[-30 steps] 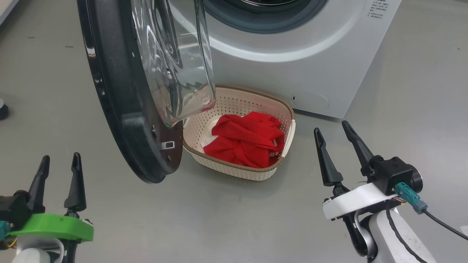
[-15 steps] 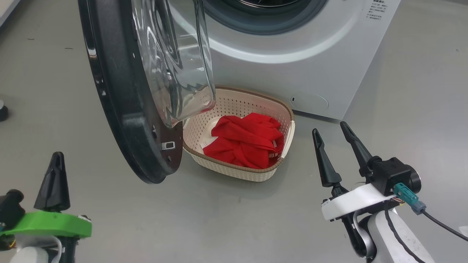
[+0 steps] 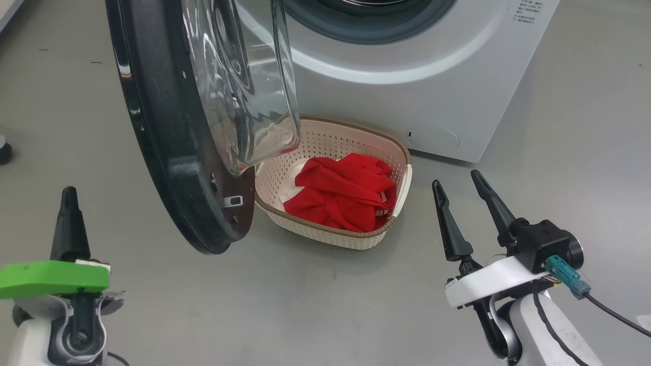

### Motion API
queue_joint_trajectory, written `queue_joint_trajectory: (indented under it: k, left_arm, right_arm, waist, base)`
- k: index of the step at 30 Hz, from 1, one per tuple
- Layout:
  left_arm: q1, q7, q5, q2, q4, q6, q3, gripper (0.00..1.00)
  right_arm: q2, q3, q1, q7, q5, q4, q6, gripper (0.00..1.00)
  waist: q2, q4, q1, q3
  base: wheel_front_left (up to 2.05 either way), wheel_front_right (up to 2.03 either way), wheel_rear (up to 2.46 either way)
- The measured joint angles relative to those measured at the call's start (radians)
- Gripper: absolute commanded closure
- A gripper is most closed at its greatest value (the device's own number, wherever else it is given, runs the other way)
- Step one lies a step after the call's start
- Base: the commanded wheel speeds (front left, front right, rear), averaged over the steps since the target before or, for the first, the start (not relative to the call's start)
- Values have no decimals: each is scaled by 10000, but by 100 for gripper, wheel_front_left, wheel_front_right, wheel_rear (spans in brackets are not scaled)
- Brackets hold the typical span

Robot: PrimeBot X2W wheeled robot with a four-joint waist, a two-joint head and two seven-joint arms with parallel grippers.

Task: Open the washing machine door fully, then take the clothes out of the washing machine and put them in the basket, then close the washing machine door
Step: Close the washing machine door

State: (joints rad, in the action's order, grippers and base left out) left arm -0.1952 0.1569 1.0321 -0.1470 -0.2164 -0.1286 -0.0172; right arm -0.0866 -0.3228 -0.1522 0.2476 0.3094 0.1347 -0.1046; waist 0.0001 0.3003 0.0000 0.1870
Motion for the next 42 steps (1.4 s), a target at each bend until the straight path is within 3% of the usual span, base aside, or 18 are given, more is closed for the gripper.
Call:
queue_joint_trajectory:
  k: [10, 15, 26, 42]
  left_arm:
    - [-519, -2420, 4182, 963, -426, 13, -1118, 100]
    - [-701, -3885, 5718, 1026, -527, 508, -1127, 100]
    - [-736, -6140, 6999, 903, -146, 1106, -775, 100]
    - [-723, -7143, 7762, 767, 614, 1515, -951, 100]
  right_arm:
    - [12, 17, 0, 0, -8, -2, 0, 0]
    - [15, 23, 0, 0, -17, 0, -2, 0]
    - [23, 19, 0, 0, -21, 15, -44, 0]
    - [86, -98, -22, 0, -21, 59, -75, 0]
  waist:
    - [0, -65, 0, 92]
    - [0, -90, 0, 111]
    - [0, -151, 0, 147]
    - [0, -552, 0, 258]
  base:
    - [0, 0, 0]
    - [0, 0, 0]
    - [0, 0, 0]
    - [0, 0, 0]
